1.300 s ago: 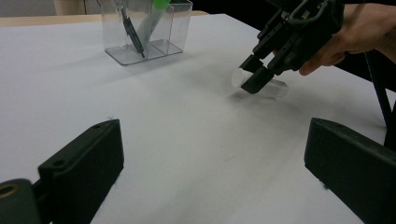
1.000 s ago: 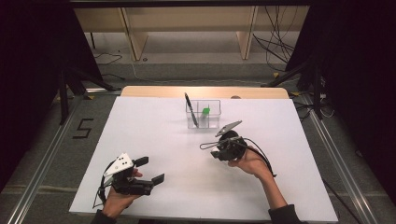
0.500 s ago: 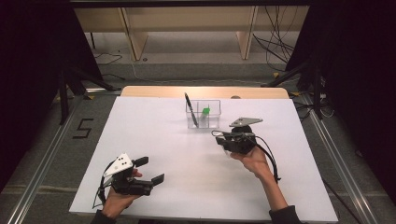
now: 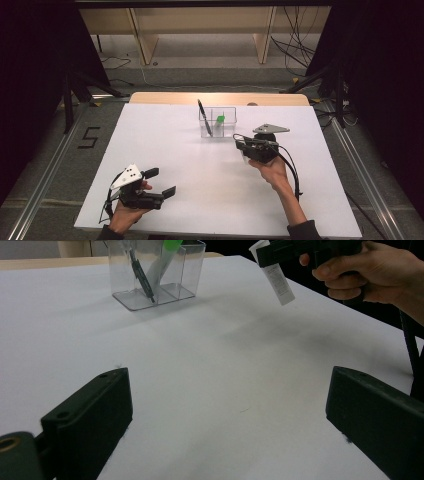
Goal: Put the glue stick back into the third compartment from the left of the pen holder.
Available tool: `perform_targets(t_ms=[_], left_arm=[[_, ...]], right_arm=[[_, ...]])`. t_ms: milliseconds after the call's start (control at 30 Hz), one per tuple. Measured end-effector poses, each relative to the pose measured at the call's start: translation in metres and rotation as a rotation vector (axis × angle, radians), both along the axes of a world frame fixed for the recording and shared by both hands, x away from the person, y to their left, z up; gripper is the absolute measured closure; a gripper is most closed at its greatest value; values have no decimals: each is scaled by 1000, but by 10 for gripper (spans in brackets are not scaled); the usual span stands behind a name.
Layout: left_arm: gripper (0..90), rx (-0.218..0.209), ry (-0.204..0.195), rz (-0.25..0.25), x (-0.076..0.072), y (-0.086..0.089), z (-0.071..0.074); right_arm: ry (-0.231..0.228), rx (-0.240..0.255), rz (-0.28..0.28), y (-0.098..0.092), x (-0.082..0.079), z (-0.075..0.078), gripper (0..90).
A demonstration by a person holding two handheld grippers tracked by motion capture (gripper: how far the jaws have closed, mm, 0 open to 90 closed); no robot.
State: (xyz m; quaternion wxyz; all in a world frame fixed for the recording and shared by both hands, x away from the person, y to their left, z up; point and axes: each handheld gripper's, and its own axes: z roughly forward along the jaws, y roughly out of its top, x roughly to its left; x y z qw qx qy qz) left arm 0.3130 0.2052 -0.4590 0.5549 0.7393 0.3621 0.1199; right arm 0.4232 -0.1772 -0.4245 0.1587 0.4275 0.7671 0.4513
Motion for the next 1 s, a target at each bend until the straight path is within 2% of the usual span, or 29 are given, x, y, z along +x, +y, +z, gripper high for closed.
perform_targets(t_ms=[167,533,1000], left_arm=[[42,2,-1,2,0,0,0],[42,1,1,4,0,0,0],[42,1,2,4,1,0,0]], right_arm=[[-11,19,-18,-2,0,3,675],[-23,27,-49,-4,8,6,675],[-58,20,-61,5,24,27,675]])
